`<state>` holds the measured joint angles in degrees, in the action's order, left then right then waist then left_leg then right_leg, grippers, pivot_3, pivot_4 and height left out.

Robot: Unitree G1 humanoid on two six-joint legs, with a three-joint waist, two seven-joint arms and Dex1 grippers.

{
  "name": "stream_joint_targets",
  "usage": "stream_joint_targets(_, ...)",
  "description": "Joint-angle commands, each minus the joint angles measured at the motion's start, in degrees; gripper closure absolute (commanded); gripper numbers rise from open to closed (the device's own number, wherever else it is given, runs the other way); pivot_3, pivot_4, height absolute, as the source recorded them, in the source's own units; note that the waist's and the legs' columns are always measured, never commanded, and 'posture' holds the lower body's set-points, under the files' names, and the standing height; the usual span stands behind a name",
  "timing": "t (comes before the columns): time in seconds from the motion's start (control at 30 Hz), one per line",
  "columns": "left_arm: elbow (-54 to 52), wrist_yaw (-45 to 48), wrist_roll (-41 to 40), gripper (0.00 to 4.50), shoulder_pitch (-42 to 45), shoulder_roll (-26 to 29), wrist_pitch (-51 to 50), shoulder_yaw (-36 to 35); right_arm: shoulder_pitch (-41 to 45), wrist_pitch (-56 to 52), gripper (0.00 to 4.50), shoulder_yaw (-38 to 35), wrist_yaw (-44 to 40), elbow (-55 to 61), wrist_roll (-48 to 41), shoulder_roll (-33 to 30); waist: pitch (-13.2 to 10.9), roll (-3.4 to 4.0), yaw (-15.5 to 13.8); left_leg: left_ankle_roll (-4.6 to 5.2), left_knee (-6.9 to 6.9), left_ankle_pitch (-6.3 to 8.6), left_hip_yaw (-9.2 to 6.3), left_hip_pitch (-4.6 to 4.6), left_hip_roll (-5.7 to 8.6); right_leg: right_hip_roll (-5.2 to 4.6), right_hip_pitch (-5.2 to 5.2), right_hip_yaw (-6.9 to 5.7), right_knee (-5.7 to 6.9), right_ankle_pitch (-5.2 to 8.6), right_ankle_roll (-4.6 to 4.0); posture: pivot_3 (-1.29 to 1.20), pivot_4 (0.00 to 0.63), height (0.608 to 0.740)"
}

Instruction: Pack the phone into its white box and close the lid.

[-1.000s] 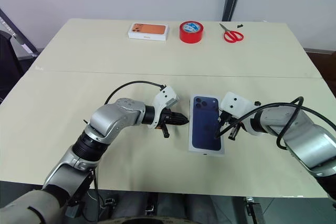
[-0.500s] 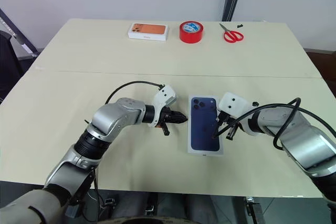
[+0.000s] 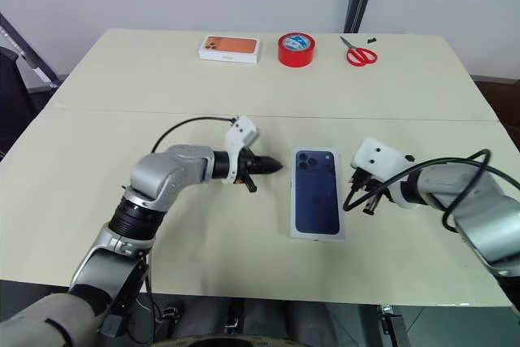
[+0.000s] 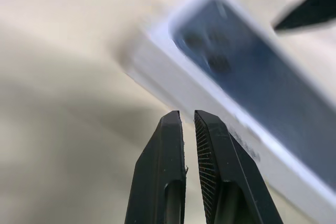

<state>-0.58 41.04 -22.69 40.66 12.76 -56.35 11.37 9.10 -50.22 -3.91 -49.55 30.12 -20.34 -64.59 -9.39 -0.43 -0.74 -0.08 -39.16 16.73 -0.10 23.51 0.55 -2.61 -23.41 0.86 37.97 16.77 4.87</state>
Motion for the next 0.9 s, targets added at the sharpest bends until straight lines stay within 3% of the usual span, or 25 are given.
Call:
stream_joint_targets(0.03,0.02,0.06,-1.02,4.04,2.92,-2.17,2.94,-0.67,-2.06,1.18,4.48,-5.14,-3.83,4.08,-4.49,0.06,0.00,0.00,-0.08,0.00,0.00,0.00,0.00,0.00,0.00,0.00,0.02,0.00,0.00,0.00,0.00,0.00,0.150,0.729)
stream_joint_targets(0.23,12.56,-1.63,4.71,4.04,7.85,-6.99,7.42,4.80,-5.38,-2.87,4.48,-4.54,-2.81,10.25,-9.89,2.93,0.00,-0.03,-0.03,0.00,-0.02,0.00,-0.01,-0.04,0.04,0.01,0.06,0.00,0.01,0.01,0.02,0.00,0.150,0.729)
stream_joint_targets(0.57,28.04,-1.83,12.23,4.04,11.53,-10.32,13.10,9.86,-9.42,-6.50,4.48,1.79,4.56,11.24,-6.28,3.05,0.20,-0.18,0.07,0.01,-0.01,0.01,-0.01,-0.25,0.03,0.04,0.28,0.03,0.01,0.01,0.02,0.00,0.150,0.729)
stream_joint_targets(0.73,29.51,-2.63,12.42,4.04,11.13,-11.02,15.02,7.99,-8.72,-6.11,4.48,0.90,6.11,10.72,-7.10,4.59,0.47,-0.53,0.07,0.03,0.01,0.02,-0.03,-0.63,0.02,0.02,0.69,0.02,-0.07,0.02,0.02,0.00,0.150,0.729)
stream_joint_targets(0.9,19.39,-0.88,7.78,4.04,9.13,-8.46,14.55,1.52,-4.56,-7.70,4.48,-5.62,6.19,9.38,-11.29,6.96,0.43,-0.51,0.63,0.05,0.06,0.05,-0.03,-0.75,0.01,0.00,0.76,0.03,-0.07,0.03,0.02,0.00,0.150,0.729)
